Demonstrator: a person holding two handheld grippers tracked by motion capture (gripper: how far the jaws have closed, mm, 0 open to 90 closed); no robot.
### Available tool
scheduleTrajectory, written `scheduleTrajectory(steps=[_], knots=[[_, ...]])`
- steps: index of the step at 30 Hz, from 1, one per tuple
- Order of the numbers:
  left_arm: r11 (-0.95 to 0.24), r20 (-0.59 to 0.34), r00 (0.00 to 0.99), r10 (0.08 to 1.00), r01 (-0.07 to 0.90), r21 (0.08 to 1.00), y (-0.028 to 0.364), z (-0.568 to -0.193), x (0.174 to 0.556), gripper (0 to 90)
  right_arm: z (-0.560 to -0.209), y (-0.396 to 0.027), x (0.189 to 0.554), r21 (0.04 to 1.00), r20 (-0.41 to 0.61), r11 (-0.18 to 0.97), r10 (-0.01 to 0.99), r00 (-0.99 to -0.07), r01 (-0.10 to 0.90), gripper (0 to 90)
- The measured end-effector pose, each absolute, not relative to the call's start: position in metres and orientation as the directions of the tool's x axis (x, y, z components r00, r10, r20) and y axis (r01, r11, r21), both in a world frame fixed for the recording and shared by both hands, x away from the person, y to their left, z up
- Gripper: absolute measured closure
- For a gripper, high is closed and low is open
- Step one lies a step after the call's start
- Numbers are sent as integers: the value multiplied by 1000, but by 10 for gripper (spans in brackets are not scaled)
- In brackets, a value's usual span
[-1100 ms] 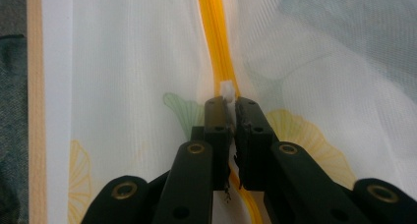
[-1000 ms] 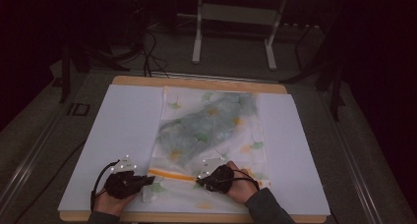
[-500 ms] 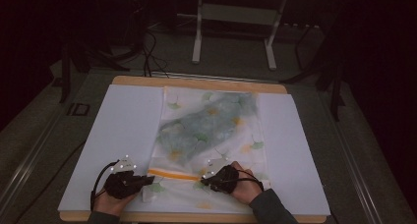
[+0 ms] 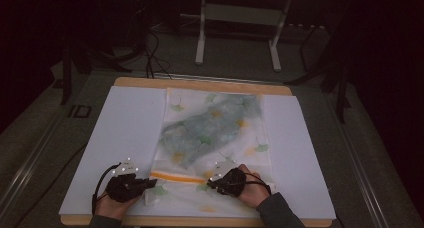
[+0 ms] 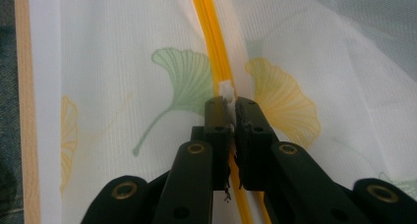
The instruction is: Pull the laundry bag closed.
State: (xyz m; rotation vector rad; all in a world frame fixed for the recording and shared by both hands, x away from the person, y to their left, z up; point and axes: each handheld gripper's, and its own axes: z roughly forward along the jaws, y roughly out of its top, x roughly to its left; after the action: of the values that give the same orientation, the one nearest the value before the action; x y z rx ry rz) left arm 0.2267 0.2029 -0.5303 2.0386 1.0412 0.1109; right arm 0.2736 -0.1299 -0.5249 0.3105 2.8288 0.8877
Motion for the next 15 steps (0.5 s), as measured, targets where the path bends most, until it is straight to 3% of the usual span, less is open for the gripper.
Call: scheduleTrajectory(steps=[15], knots=[[-311,-271,648,711,636,706,204,-530,226,887,-523,-146,274,570,-95,804,270,-958,171,850]])
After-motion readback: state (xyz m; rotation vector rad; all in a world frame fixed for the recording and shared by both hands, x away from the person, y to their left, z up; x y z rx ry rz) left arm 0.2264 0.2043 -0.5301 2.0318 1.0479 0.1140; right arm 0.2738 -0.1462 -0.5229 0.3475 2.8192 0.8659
